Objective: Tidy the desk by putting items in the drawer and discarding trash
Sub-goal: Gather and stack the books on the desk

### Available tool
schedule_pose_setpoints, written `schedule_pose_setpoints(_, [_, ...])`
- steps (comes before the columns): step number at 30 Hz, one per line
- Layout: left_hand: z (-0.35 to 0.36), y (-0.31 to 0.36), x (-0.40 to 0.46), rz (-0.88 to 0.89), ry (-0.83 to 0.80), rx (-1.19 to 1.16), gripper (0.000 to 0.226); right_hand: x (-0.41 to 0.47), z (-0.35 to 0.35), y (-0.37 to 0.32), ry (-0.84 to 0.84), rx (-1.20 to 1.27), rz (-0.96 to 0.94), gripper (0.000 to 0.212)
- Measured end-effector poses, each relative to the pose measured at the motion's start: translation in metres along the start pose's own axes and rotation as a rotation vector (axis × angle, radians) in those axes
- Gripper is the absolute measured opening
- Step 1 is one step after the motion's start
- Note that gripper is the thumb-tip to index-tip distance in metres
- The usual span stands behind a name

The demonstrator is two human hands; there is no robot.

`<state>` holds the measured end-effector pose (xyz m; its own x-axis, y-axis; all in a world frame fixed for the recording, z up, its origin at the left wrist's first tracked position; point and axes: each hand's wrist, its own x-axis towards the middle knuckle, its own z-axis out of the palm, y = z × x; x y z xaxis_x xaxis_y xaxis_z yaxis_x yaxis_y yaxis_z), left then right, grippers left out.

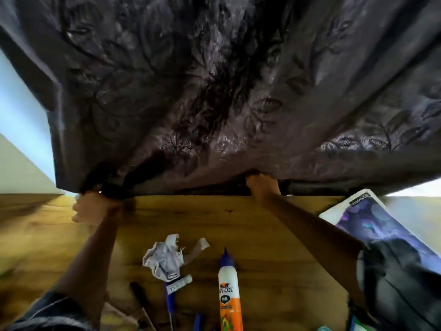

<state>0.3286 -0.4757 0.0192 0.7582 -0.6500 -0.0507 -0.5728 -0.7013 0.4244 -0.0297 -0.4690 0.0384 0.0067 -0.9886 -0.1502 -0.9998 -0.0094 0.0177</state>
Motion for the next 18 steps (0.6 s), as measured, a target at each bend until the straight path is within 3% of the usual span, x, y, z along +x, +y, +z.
schedule_pose_setpoints(4, [0.017,0.0,-0.02,0.15,-0.027,-0.066,0.035,0.002,0.013,0.001,-0.267,0.207,-0.017,0.022])
schedule_pose_setpoints(7, [0.021,0.009,-0.042,0.293,-0.028,0.137,0.039,-0.006,0.013,0.003,-0.202,0.238,0.027,0.025])
schedule_pose_setpoints(9, [0.02,0.013,-0.047,0.443,-0.191,0.311,0.046,-0.019,0.007,0.009,-0.109,0.212,0.04,0.018])
schedule_pose_setpoints(11, [0.02,0.014,-0.045,0.534,-0.354,0.394,0.051,-0.035,0.001,0.019,-0.018,0.177,0.009,0.026])
schedule_pose_setpoints(15, [0.002,0.025,-0.058,0.602,-0.512,0.293,0.051,-0.08,-0.012,0.04,0.052,0.232,-0.018,0.031])
schedule_pose_setpoints(18, [-0.017,0.033,-0.09,0.696,-0.54,0.131,0.036,-0.126,-0.015,0.059,0.09,0.214,-0.032,0.038])
